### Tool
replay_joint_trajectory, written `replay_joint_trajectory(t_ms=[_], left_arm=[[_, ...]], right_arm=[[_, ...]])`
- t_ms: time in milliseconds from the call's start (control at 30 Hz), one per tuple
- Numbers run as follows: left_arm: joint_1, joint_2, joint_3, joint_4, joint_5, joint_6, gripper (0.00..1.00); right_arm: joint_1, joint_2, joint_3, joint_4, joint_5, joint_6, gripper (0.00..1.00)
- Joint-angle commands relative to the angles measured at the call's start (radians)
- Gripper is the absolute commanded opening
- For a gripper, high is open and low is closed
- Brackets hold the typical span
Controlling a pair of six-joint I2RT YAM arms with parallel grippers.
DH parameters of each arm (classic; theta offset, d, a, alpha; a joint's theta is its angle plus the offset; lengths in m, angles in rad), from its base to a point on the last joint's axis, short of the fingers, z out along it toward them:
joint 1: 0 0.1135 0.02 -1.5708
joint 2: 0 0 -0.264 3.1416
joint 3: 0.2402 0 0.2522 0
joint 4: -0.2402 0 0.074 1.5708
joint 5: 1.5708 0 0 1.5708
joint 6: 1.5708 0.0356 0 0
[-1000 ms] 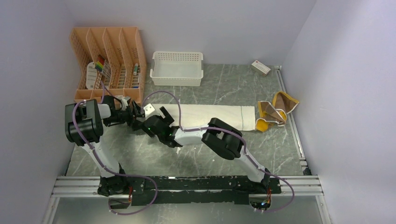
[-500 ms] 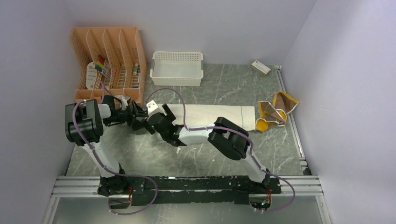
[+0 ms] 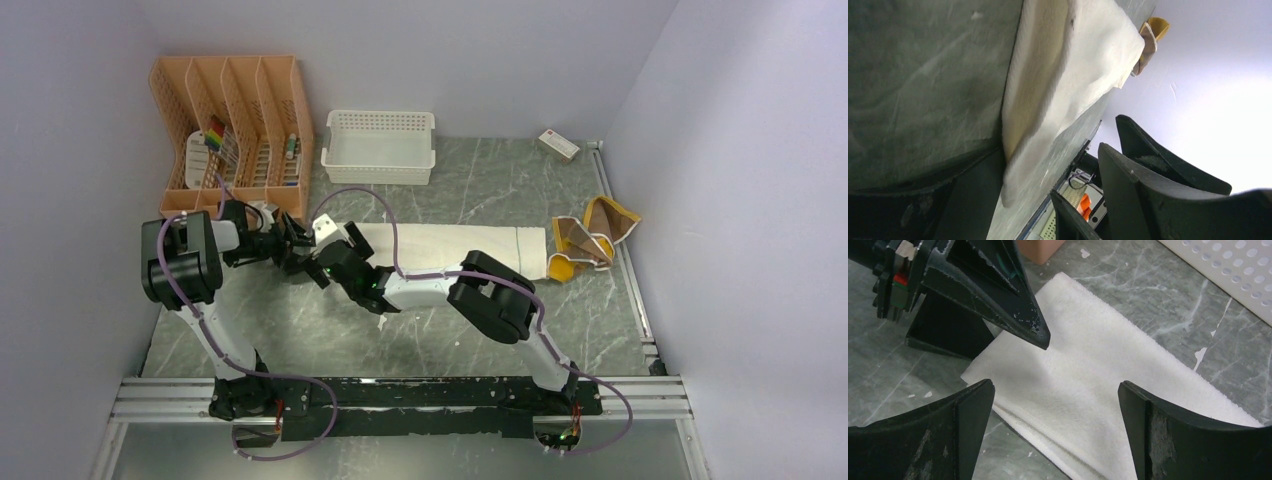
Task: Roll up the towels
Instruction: Fold the towel at the center of the board.
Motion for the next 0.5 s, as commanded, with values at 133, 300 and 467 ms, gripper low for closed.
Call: replay_joint_trajectory(t_ms=[133,300,467], left_arm=[[-0.042,0.125,0.028,0.095,-0.301,-0.021,0.75],[-0.060,0.126,0.032,0.099,-0.308,-0.028,0.68],[-0.060,0.091,0.018,0.087,-0.349,-0.013,0.58]], right_arm=[[-0.004,-0.014,0.000,0.019,-0.004,0.006,0.96],[-0.005,-0.046,-0.034,0.039,-0.005,0.006,0.96],[-0.006,-0.109,-0.110,0.055,-0.017,0.008,0.96]])
